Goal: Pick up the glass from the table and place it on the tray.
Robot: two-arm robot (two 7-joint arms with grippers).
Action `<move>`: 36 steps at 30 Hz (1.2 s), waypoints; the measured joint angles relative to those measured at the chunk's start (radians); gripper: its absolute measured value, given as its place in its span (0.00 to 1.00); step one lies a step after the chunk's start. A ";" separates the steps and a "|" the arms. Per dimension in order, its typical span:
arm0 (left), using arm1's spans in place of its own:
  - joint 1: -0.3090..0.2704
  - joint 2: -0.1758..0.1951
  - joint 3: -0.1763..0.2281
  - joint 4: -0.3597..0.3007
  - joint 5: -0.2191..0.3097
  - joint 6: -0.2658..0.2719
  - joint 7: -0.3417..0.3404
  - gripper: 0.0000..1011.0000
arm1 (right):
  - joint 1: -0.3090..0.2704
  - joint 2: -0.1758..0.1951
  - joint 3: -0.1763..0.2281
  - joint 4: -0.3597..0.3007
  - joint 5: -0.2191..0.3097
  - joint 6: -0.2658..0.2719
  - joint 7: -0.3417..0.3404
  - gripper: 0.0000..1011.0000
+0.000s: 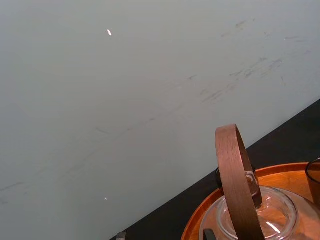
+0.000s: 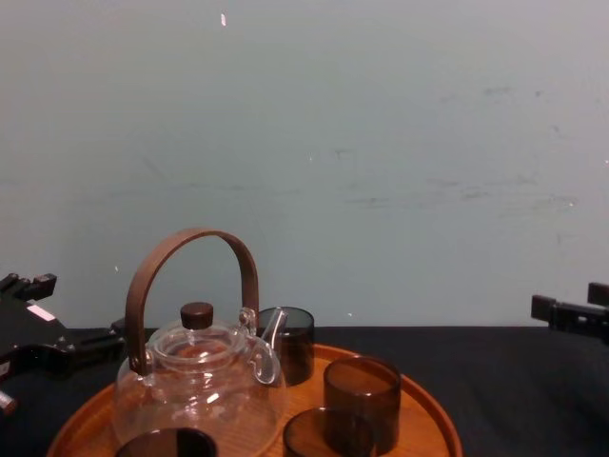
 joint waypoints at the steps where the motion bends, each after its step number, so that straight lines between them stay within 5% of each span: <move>1: 0.000 0.000 0.000 0.000 0.000 0.000 0.000 0.99 | 0.001 -0.009 0.005 0.005 -0.003 0.002 -0.011 0.99; 12: 0.000 0.000 0.000 0.000 0.000 0.000 0.000 0.99 | 0.003 -0.047 0.023 0.021 -0.034 0.025 -0.047 0.99; 36: 0.000 0.000 0.000 0.000 0.000 0.000 0.000 0.99 | 0.004 -0.045 0.022 0.022 -0.030 0.024 -0.046 0.99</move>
